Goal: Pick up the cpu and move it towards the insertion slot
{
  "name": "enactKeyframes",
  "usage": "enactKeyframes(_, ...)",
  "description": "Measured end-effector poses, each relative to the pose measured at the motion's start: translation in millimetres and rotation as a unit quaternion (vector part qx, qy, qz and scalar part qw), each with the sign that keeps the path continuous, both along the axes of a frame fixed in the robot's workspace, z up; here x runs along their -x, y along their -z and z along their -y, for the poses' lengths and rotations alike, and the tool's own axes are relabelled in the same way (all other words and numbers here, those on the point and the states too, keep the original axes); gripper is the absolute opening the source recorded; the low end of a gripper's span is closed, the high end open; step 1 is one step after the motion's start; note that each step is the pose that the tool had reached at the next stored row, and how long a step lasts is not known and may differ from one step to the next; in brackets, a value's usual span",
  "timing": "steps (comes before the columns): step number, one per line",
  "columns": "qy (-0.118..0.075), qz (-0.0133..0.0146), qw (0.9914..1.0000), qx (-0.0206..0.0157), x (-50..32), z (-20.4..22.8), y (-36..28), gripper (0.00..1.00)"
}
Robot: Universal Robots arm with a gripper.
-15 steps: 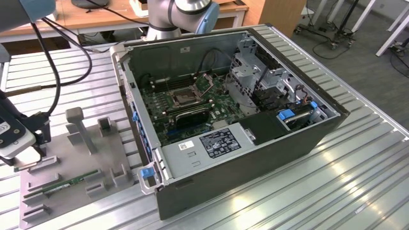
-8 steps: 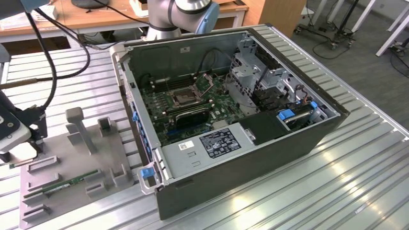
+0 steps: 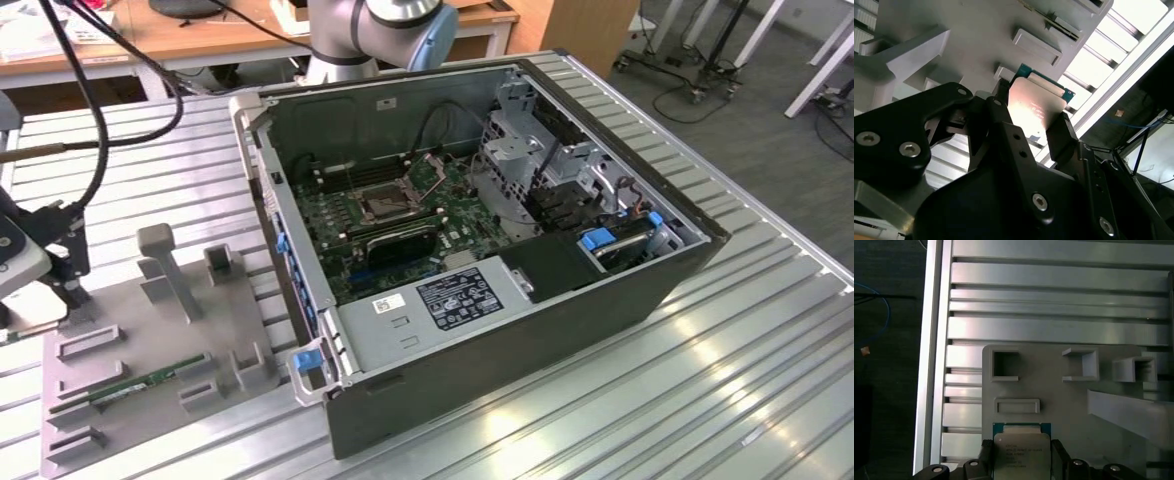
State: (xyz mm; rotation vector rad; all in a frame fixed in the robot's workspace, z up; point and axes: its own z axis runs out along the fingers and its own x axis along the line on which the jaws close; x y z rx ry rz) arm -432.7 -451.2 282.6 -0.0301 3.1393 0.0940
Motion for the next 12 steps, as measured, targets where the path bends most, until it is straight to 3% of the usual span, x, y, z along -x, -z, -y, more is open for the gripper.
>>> enactKeyframes(12,0.000,0.0000,1.00000,-0.0001,0.0,0.0,-25.6,0.55)
